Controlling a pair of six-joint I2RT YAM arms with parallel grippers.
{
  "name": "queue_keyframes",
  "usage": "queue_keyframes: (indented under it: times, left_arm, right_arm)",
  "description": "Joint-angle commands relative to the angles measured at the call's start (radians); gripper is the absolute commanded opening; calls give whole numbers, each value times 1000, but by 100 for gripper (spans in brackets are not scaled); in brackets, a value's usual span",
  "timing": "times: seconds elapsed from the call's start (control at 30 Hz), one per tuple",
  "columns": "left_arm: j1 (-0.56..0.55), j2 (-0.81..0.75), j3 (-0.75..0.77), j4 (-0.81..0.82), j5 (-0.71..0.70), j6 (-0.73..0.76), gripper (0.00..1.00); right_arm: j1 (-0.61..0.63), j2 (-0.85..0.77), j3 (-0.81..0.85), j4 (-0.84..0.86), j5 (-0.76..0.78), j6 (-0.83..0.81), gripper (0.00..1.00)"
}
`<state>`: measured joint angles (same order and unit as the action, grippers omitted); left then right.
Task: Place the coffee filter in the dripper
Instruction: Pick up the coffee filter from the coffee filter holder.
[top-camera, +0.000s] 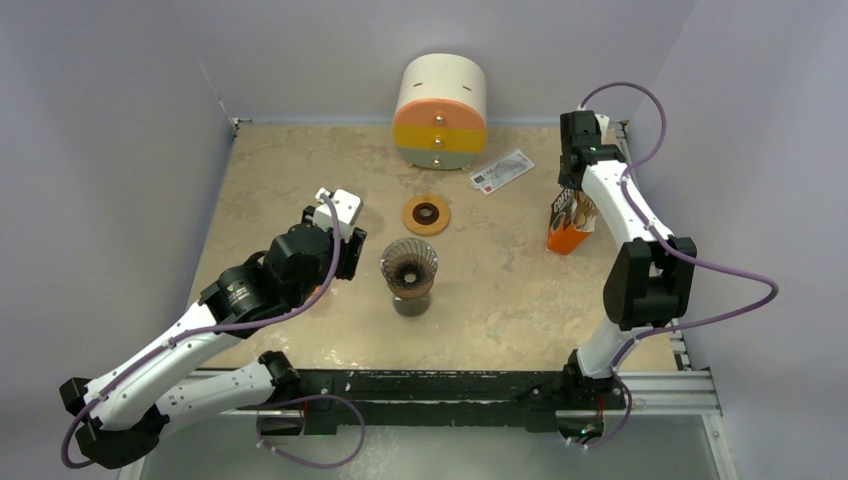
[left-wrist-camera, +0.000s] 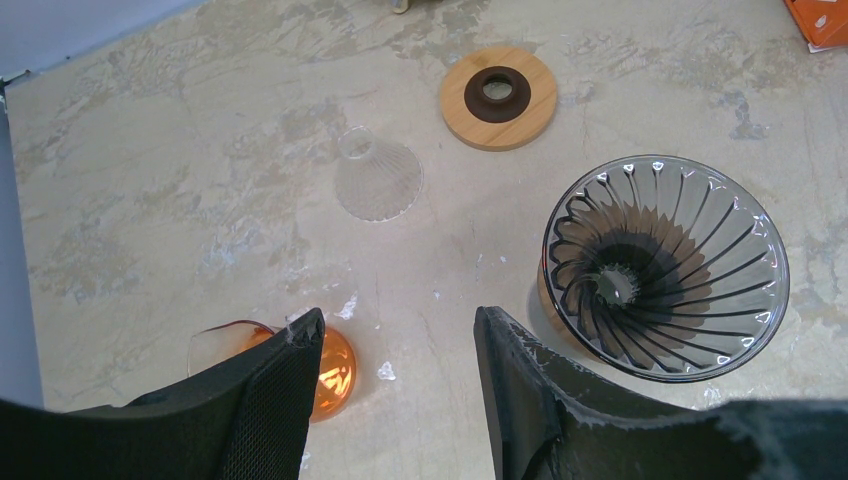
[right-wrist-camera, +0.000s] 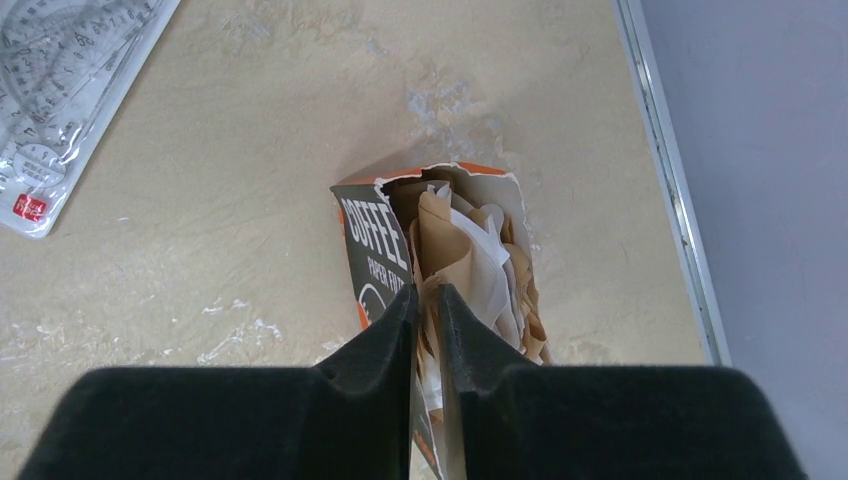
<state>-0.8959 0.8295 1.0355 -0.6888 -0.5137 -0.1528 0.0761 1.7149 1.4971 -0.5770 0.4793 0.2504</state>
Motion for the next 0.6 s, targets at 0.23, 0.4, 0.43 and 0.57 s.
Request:
queue_keyframes:
  times: [0.23,0.4,0.43,0.57]
  left_arm:
    - [6,-6,0,37,-15,15,56]
    - [6,-4,0,38,-13,15,56]
    - [6,-4,1,38,-12,15,56]
    - [6,-7,2,38,-11,15,56]
  right_arm:
    - [-6,-21,22,-18,6,4,0]
    - [-6,-43,38,-20,2,5,0]
    - [-5,-50,41,-18,4,3,0]
    - [-6,-82,57,-14,18,-7,0]
